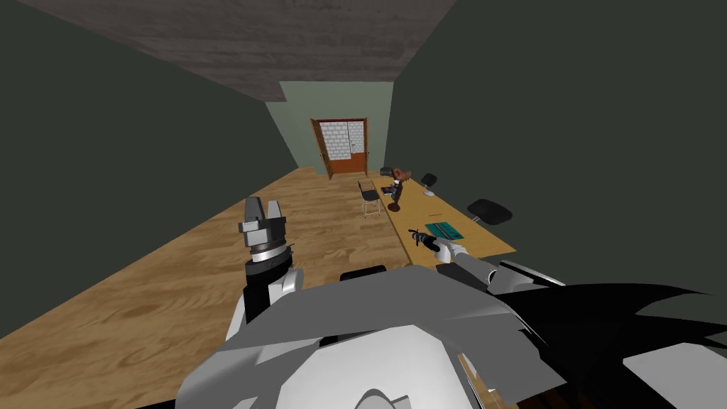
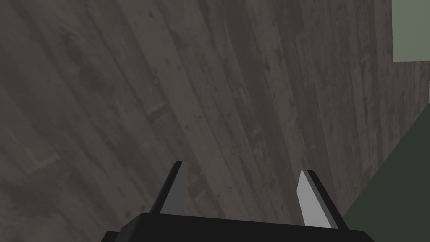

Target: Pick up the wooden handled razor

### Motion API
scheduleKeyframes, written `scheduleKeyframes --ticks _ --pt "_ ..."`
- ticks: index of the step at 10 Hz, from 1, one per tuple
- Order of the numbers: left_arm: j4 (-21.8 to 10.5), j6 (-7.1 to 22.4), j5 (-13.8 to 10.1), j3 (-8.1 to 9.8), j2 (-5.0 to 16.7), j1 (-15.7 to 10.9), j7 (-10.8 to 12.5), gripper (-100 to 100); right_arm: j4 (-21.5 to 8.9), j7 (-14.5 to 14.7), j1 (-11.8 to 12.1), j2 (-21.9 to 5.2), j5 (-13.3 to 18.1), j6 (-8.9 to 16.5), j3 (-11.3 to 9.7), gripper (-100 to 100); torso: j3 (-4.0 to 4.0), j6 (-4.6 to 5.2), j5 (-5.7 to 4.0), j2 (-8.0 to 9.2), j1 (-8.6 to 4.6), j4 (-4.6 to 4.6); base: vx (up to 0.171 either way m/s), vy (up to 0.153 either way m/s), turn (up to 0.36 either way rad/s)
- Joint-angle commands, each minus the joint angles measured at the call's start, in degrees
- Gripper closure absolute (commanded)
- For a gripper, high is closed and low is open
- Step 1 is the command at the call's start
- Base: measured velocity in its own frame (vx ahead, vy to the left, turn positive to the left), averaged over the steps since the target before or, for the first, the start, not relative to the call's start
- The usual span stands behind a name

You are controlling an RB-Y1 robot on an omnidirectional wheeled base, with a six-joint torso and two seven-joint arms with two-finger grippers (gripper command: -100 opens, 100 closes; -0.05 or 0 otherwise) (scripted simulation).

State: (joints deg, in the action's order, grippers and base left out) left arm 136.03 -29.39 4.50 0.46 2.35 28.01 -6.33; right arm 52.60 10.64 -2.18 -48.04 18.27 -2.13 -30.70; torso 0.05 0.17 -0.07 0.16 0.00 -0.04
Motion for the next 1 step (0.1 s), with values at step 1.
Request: scheduleKeyframes --ticks 1 --pt "0.0 0.0 0.0 0.0 0.0 0.0 0.0 0 0.0 0.0 0.0 0.0 0.0 0.0 0.0 0 0.0 0.0 0.0 0.0 0.0 0.0 0.0 0.0 0.0"
